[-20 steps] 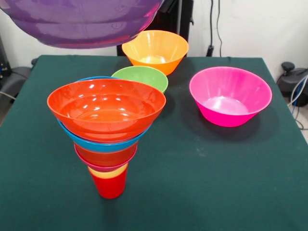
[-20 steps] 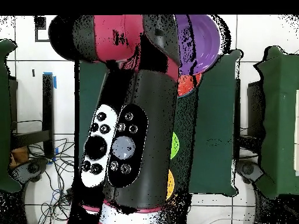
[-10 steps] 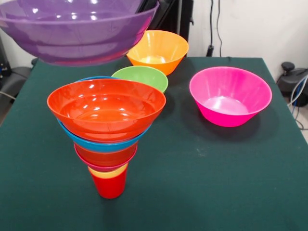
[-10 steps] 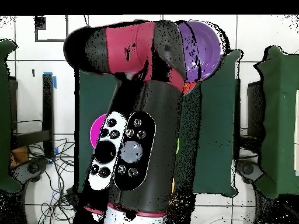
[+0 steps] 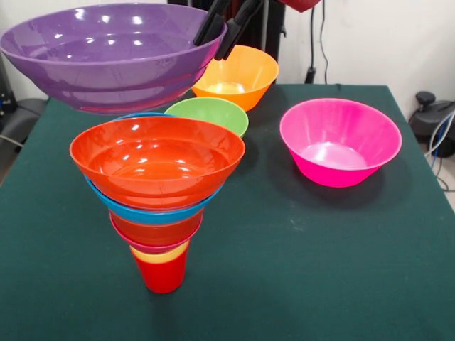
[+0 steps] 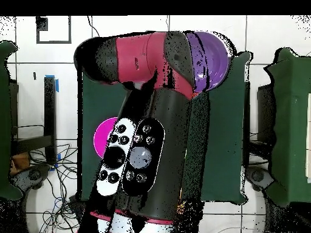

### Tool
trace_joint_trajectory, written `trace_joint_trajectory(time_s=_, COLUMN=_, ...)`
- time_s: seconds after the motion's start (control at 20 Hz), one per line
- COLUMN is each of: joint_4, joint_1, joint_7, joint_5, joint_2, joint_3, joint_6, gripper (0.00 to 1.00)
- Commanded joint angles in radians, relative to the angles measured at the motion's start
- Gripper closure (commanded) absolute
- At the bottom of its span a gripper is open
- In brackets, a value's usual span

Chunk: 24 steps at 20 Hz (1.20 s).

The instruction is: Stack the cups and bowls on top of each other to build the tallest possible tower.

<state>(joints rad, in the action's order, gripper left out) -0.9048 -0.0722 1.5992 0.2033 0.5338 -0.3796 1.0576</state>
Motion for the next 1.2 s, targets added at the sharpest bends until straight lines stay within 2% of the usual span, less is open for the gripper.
trace_joint_trajectory(time_s=0.05, joint_4=-0.126, joint_1=-0.012, joint_7=-0.114, joint_5=0.086, joint_2=0.0, joint_3=0.088, joint_6=-0.055, gripper=1.0)
trace_joint_trajectory(time_s=1.2, joint_4=-0.182, joint_1=-0.035, joint_7=-0.016, joint_5=0.089, joint_2=-0.034, joint_3=0.069, joint_6=-0.155, gripper=1.0)
